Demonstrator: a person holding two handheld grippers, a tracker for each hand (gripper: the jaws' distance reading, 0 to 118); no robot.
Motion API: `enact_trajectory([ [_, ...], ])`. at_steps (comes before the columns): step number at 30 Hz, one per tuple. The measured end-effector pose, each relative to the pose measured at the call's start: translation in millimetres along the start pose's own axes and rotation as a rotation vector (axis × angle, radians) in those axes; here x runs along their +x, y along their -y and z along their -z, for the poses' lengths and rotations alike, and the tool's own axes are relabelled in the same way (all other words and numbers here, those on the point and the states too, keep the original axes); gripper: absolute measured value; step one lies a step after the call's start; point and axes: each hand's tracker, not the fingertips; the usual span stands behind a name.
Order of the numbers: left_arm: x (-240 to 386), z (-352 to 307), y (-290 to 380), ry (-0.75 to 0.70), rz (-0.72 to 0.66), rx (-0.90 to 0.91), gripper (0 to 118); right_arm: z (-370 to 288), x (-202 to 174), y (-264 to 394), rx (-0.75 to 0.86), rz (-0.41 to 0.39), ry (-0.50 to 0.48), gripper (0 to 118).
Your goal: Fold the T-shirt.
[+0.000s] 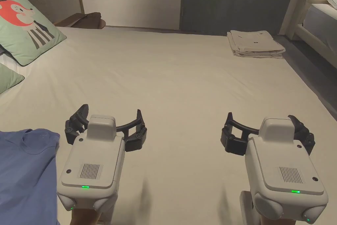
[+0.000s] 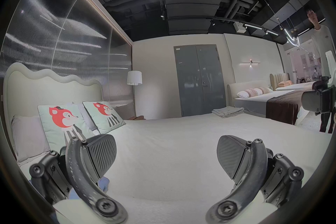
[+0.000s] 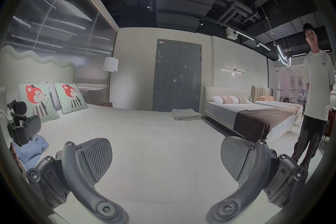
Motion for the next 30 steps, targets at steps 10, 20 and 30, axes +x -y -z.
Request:
enact_trajectory([
  [10,0.7,0.1,1.5,0.005,0.009,-0.002,111,0.3,-0.8,1.0,-0.001,-0.004,-0.003,117],
  [20,0.3,0.5,0.3,0.008,0.013,0.003,111,-0.6,-1.6,-1.7,0.005,-0.011,-0.006,117],
  [30,-0.7,0.3,-1.5,0.005,0.015,0.012,111,-1.0,-1.6,-1.9,0.009,-0.008,-0.006,117],
])
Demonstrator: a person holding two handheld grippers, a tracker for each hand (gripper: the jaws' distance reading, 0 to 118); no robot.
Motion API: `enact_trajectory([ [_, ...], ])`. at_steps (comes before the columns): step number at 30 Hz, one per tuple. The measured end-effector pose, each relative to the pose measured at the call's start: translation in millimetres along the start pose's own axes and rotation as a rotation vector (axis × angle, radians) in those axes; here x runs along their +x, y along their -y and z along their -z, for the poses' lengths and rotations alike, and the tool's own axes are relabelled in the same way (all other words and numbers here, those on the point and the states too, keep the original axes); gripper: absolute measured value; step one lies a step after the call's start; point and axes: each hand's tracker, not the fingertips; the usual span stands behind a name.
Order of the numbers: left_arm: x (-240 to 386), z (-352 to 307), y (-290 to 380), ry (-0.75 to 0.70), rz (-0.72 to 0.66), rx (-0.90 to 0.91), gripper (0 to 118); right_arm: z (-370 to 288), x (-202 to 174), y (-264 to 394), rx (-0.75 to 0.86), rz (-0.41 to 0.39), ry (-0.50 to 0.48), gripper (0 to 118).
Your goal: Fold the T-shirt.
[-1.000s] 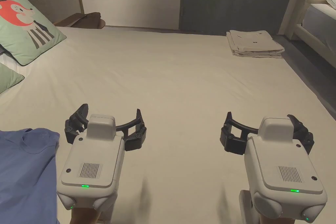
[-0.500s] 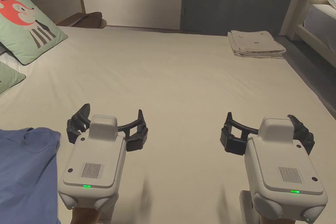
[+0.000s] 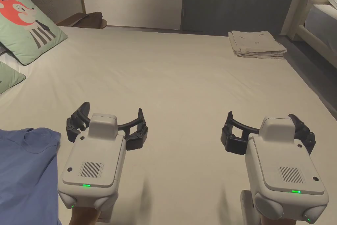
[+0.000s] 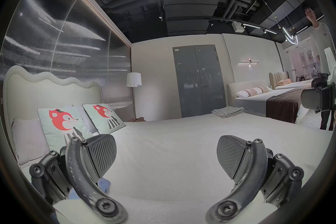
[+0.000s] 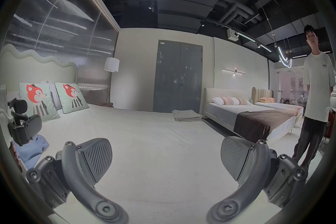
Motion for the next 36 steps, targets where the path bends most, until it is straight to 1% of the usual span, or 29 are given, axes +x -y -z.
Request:
enact_trajectory([
  [36,-0.8,0.8,-0.4,0.001,0.001,-0.002,111,0.3,0.3,-1.4,-0.004,-0.01,0.006,117],
])
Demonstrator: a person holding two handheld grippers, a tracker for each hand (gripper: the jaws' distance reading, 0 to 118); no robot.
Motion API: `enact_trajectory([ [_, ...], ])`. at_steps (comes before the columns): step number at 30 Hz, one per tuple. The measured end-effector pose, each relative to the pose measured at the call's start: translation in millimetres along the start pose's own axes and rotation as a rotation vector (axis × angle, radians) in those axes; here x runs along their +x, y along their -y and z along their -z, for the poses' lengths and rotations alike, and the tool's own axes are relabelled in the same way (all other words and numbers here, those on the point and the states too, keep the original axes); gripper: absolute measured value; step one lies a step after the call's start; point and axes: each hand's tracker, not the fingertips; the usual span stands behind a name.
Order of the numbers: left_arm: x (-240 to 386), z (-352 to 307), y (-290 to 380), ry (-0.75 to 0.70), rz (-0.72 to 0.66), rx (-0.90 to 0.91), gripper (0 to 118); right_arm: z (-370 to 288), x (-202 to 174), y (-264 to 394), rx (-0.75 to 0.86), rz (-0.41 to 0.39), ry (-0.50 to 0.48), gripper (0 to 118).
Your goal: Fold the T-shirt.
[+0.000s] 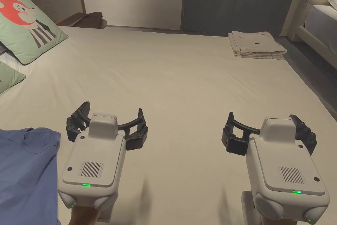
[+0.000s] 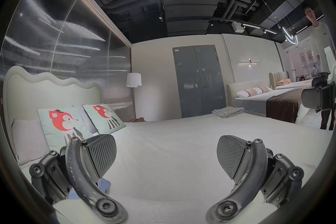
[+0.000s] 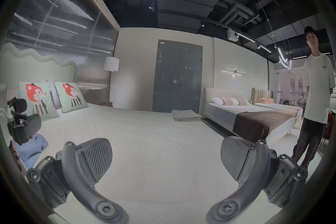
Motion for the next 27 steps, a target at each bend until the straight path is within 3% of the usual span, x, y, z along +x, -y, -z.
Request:
enact_trajectory([
  [3,-0.3,0.9,-2.6,0.0,-0.013,-0.018,109,0.3,-0.9,-1.3,-0.013,-0.006,0.009,116],
  [4,-0.1,0.9,-3.0,-0.001,-0.021,-0.017,106,-0.3,-0.4,-2.3,-0.015,0.002,-0.004,106],
  [5,0.1,0.2,-3.4,0.001,-0.028,-0.015,95,-1.2,-0.1,-3.2,-0.016,0.009,-0.012,87],
  [6,0.8,-1.3,-4.0,0.002,-0.034,-0.002,73,-1.8,-0.6,-4.1,-0.017,0.009,-0.012,57],
  [7,2.1,-1.2,-4.8,0.003,-0.029,-0.001,37,-0.6,-2.6,-4.3,-0.02,-0.006,0.007,16],
  [8,3.8,-0.3,-5.7,-0.001,-0.02,-0.004,8,0.6,-3.2,-4.3,-0.026,-0.031,0.027,1],
  [9,5.0,0.9,-6.2,-0.006,-0.01,-0.005,0,2.1,-3.5,-3.8,-0.026,-0.036,0.023,1],
  [13,3.2,-0.6,-7.2,0.011,-0.018,0.006,0,2.7,0.6,-3.7,-0.033,0.002,0.016,0],
  [22,-2.5,-0.3,-7.4,-0.007,-0.033,0.005,0,-0.5,-4.0,-7.8,-0.022,-0.01,0.002,0],
  [27,-18.0,-5.1,-6.9,-0.044,-0.041,-0.001,0,3.3,-20.9,-11.5,-0.015,-0.01,-0.056,0],
])
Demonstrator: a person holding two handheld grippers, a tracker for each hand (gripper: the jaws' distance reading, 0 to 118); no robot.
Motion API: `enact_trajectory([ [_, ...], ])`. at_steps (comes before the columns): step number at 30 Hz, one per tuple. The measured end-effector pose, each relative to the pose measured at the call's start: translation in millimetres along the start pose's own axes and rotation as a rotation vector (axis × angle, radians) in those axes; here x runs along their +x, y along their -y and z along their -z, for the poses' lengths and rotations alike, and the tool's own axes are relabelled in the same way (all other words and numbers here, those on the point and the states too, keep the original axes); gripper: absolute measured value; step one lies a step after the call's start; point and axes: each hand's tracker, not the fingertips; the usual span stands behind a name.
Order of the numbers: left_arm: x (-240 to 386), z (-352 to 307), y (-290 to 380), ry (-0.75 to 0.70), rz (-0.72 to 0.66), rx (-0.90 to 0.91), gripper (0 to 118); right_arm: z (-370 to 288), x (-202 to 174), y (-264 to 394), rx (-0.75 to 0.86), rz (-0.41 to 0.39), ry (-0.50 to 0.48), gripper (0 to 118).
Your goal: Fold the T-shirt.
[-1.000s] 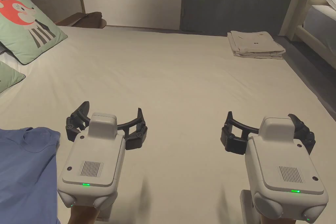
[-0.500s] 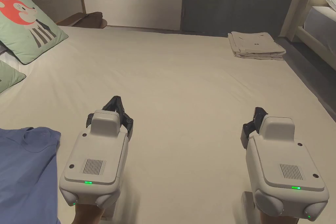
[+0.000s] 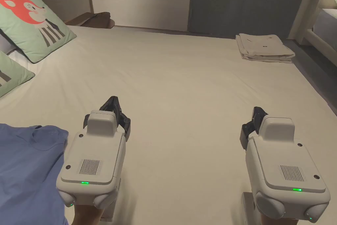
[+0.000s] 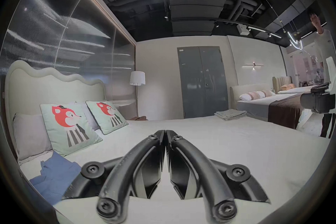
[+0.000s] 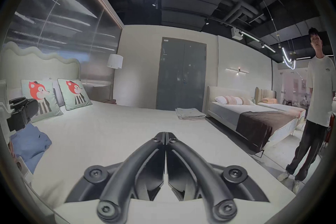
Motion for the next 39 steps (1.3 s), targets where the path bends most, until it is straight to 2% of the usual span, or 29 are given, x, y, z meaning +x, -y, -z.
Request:
enact_trajectory([
  [5,-42.1,-12.2,-2.1,-0.092,0.012,-0.005,0,13.7,-42.4,-4.3,0.013,0.0,-0.107,0],
  [14,-152.9,-55.9,-9.5,-0.341,0.07,-0.026,0,36.9,-153.6,-11.2,0.036,0.028,-0.344,0],
  [24,-246.3,-126.5,-10.2,-0.601,0.093,-0.065,0,21.5,-259.8,-16.3,0.043,0.027,-0.59,0],
  [30,-270.2,-152.5,-5.2,-0.672,0.101,-0.091,0,13.4,-290.8,-13.7,0.032,0.022,-0.664,0],
  [39,-275.5,-156.7,2.2,-0.693,0.098,-0.11,0,12.9,-299.4,-12.8,0.026,0.012,-0.693,0],
])
